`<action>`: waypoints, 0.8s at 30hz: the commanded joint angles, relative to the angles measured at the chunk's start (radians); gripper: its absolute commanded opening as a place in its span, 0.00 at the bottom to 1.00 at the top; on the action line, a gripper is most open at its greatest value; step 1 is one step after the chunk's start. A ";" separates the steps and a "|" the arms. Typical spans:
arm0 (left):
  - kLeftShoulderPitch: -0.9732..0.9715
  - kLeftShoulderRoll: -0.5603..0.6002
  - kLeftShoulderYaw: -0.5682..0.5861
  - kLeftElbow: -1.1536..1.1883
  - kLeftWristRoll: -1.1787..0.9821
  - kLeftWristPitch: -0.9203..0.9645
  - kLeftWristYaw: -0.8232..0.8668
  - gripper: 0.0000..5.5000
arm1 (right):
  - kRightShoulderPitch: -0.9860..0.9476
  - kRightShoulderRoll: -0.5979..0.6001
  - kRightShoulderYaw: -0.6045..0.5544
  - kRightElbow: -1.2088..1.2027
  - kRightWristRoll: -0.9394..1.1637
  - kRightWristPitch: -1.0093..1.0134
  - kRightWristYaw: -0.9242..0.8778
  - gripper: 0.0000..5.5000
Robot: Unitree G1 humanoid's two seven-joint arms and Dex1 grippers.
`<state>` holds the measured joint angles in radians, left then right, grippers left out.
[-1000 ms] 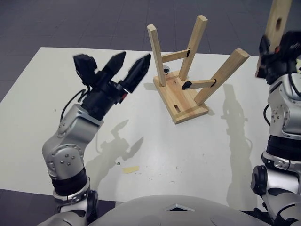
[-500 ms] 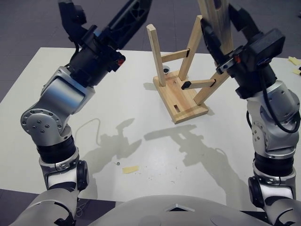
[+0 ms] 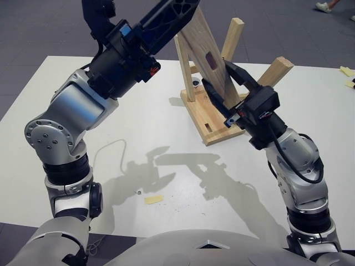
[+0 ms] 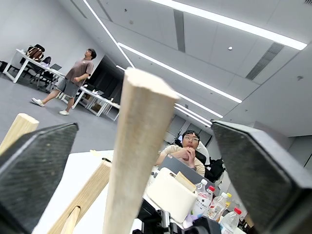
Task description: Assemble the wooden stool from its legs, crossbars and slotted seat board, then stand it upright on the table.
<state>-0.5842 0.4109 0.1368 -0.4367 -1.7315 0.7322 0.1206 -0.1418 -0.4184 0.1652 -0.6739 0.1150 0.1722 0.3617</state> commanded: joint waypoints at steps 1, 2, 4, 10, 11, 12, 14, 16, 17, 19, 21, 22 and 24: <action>0.001 0.029 -0.021 -0.020 0.021 0.017 0.001 0.77 | 0.002 0.009 0.003 0.002 -0.025 0.003 0.002 0.38; 0.007 0.034 -0.018 -0.029 0.021 0.014 0.003 0.73 | 0.000 0.012 0.007 0.008 -0.030 -0.001 0.005 0.38; 0.024 0.040 -0.013 -0.046 0.033 0.004 0.010 0.68 | -0.008 0.018 0.012 0.027 -0.034 -0.010 0.011 0.38; 0.062 0.049 -0.012 -0.060 0.115 -0.017 0.026 0.52 | -0.029 0.039 0.014 0.063 -0.040 -0.026 0.023 0.38; 0.062 0.047 -0.014 -0.060 0.128 -0.019 0.024 0.49 | -0.030 0.041 0.013 0.065 -0.042 -0.028 0.025 0.38; 0.062 0.044 -0.016 -0.061 0.136 -0.021 0.024 0.46 | -0.031 0.042 0.011 0.068 -0.043 -0.029 0.027 0.38; 0.063 0.037 -0.019 -0.062 0.147 -0.024 0.022 0.40 | -0.031 0.044 0.009 0.072 -0.044 -0.031 0.030 0.38; 0.066 0.029 -0.022 -0.057 0.155 -0.025 0.020 0.33 | -0.031 0.046 0.005 0.074 -0.047 -0.031 0.030 0.38; 0.067 0.026 -0.025 -0.053 0.160 -0.024 0.017 0.30 | -0.030 0.047 0.002 0.074 -0.050 -0.028 0.028 0.38; 0.072 0.021 -0.029 -0.048 0.165 -0.022 0.010 0.24 | -0.030 0.050 -0.002 0.078 -0.054 -0.025 0.024 0.38; 0.073 0.015 -0.033 -0.035 0.176 -0.021 0.000 0.19 | -0.035 0.054 -0.003 0.080 -0.053 -0.020 0.024 0.38; 0.070 0.012 -0.034 -0.027 0.182 -0.020 -0.004 0.19 | -0.037 0.055 -0.005 0.080 -0.053 -0.017 0.023 0.38; 0.071 0.006 -0.033 -0.018 0.188 -0.021 -0.002 0.19 | -0.030 0.055 -0.012 0.073 -0.056 -0.006 0.019 0.38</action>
<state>-0.5215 0.4247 0.1136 -0.4731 -1.5603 0.7094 0.1180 -0.1564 -0.3678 0.1735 -0.5916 0.0634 0.1542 0.3883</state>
